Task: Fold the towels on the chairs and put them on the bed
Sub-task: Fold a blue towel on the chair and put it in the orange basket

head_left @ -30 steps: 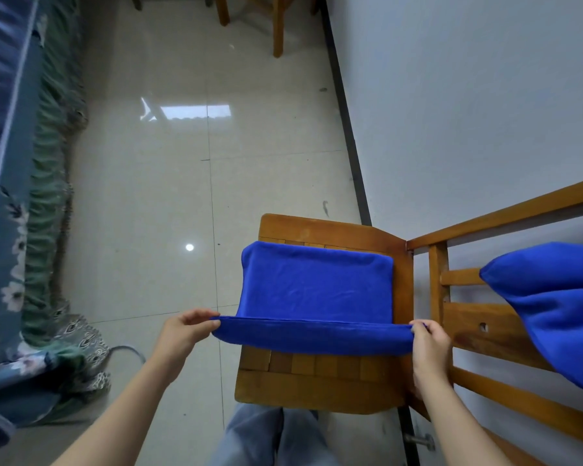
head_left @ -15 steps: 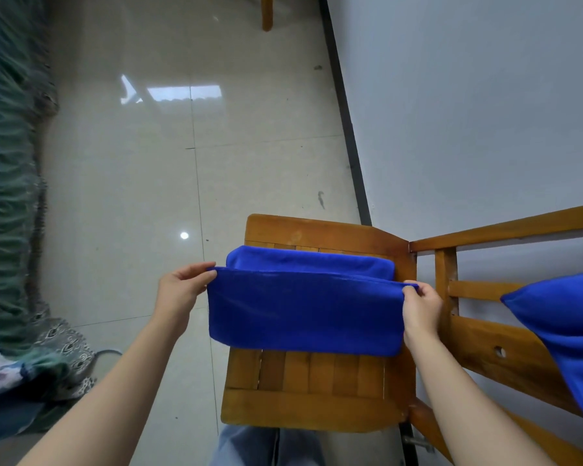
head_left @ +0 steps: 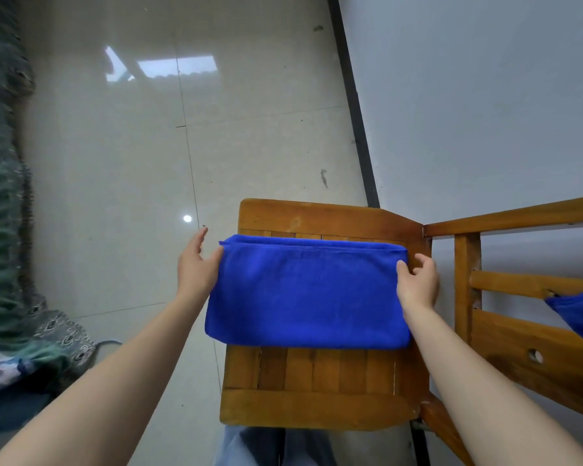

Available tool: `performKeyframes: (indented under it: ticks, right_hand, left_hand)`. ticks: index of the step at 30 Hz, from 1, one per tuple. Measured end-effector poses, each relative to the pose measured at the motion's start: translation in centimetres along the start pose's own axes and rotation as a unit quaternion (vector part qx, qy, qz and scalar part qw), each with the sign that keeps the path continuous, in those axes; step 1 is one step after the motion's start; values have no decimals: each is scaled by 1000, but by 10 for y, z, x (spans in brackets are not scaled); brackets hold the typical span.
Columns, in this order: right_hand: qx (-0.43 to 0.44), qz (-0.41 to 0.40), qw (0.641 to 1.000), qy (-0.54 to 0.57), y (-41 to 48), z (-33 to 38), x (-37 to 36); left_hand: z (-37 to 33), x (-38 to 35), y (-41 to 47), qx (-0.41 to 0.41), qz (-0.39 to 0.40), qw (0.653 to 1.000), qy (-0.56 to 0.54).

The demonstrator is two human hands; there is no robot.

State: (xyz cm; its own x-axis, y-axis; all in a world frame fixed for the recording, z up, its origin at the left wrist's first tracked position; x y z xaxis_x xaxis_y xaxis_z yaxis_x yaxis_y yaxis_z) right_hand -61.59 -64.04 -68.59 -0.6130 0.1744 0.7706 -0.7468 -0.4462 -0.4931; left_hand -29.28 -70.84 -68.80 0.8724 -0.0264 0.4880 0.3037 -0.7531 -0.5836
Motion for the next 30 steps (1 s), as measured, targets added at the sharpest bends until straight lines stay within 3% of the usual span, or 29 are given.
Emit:
performKeyframes:
  ticks: [2,5,9,12,22,28,30]
  right_hand:
    - [23,7,998,-65,-14,-9,-2]
    - [40,25,991,-125,-36,-27,-3]
    - [-23,52,989,-133,-48,-52,0]
    - [-59,65,990,-112,-51,-61,3]
    - [-129,147,981,-9,-41,-68,10]
    - [-91,-18,993,-75,-56,-58,28]
    - [-63,-59,992,-95,-64,-54,33]
  left_hand:
    - [6,-10,-16,-72,36,983,165]
    - [20,-26,-46,-155,71,921,351]
    - [42,-39,-83,-216,146,848,462]
    - [60,-42,-100,-198,179,813,518]
    - [55,-39,-103,-159,234,812,511]
    - [57,-42,-113,-172,269,791,522]
    - [58,-42,-118,-167,259,800,515]
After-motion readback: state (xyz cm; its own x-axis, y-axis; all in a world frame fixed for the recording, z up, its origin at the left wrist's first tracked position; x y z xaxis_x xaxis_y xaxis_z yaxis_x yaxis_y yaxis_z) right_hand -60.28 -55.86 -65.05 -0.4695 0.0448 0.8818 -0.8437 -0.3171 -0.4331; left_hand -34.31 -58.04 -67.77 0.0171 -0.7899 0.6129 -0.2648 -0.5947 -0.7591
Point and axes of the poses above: each hand's wrist, its own y-axis towards the middle knuckle, its own x-axis out of the back of the hand, z = x × y, the point moved 2 cm from there along y, towards the middle knuckle, and after that the axes turned 4 degrees about -y, right-handed, at the moved point
